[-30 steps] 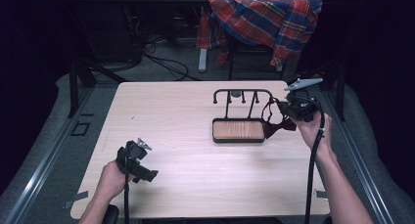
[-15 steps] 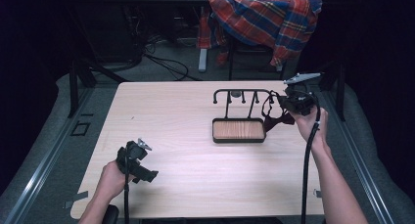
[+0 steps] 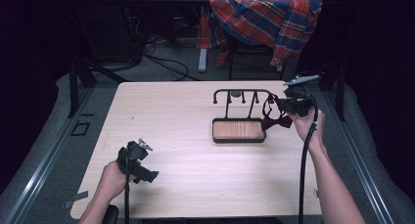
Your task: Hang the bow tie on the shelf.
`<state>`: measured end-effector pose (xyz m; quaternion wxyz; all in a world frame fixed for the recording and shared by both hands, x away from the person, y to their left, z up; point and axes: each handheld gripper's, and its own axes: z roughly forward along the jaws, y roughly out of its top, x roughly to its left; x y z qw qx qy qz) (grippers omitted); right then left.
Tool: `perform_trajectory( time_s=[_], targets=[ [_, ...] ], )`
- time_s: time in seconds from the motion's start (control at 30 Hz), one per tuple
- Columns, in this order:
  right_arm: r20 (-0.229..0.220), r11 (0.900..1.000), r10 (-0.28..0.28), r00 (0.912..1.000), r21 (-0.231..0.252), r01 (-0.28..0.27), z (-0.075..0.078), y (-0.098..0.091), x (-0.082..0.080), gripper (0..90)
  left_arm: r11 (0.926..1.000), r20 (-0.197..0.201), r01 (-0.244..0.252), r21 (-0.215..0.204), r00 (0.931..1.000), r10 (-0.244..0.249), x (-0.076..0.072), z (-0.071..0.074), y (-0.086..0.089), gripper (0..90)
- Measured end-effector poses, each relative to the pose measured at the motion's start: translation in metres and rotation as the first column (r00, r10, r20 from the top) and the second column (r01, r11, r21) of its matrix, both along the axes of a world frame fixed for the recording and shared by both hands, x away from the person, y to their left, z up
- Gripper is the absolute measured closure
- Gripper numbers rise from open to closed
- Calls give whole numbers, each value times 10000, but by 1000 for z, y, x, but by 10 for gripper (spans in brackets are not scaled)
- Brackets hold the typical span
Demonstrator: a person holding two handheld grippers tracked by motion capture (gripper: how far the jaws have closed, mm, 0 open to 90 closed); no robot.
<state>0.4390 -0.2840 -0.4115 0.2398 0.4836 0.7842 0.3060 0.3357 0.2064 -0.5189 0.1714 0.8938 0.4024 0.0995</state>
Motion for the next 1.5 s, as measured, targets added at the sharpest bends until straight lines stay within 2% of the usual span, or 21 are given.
perform_trajectory(
  time_s=[0.47,1.5],
  targets=[
    [-366,9995,158,9992,279,-148,-8,0,2,891,10000,-65,21,-17,10000,-22,0,0,0,14],
    [-507,9967,249,9984,784,-209,-14,-2,5,885,10000,-93,97,-3,9999,-97,0,0,-1,14]
  ],
)
